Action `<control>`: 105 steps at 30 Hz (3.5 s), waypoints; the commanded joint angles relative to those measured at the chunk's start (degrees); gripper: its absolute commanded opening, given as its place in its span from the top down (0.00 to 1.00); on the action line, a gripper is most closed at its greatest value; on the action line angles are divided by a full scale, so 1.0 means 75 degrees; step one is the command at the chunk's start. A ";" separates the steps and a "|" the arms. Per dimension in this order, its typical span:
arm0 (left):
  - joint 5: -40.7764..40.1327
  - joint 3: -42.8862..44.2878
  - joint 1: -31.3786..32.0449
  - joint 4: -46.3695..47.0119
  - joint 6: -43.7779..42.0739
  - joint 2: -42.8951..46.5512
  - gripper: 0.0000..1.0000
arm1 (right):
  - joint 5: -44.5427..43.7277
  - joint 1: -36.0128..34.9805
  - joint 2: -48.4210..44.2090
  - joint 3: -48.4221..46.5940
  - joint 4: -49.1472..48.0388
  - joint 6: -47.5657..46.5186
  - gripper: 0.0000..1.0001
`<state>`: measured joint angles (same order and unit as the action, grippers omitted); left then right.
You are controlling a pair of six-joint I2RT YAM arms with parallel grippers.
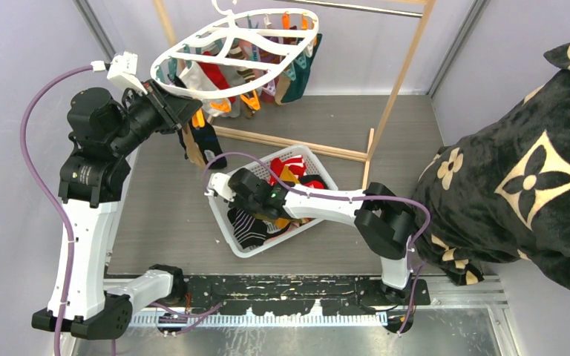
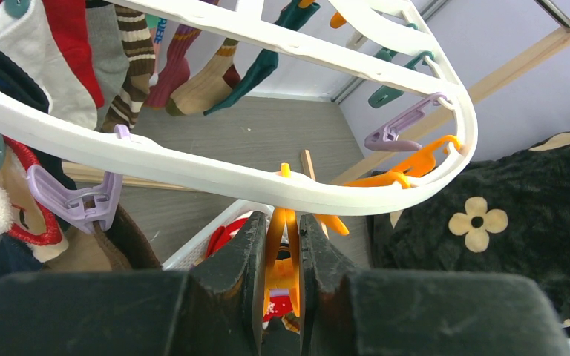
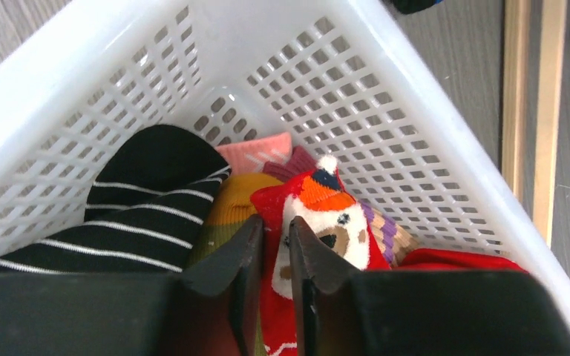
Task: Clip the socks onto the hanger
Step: Pick up the sock from the bin, then clamp the sock onto the hanger.
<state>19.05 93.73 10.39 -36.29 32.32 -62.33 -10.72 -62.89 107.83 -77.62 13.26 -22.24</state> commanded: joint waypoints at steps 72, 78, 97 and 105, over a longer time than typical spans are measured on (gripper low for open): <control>-0.0415 0.0416 -0.0001 -0.0056 0.0737 0.0028 0.97 | -0.0800 -0.0602 -0.2512 0.0748 -0.9223 0.3327 0.99; -0.0459 0.0381 -0.0003 -0.0048 0.0719 0.0035 0.98 | -0.0696 -0.0636 -0.2515 0.0715 -0.9249 0.3408 0.99; -0.0489 0.0422 -0.0003 -0.0048 0.0713 0.0034 0.96 | -0.0684 -0.0720 -0.2334 0.0452 -0.9455 0.3373 0.99; -0.0553 0.0465 -0.0003 -0.0071 0.0695 0.0054 0.83 | -0.0695 -0.0720 -0.2157 0.0150 -0.9452 0.3213 0.99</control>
<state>15.51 94.72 10.39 -37.08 37.52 -62.65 -16.19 -68.03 91.72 -73.03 -53.76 3.05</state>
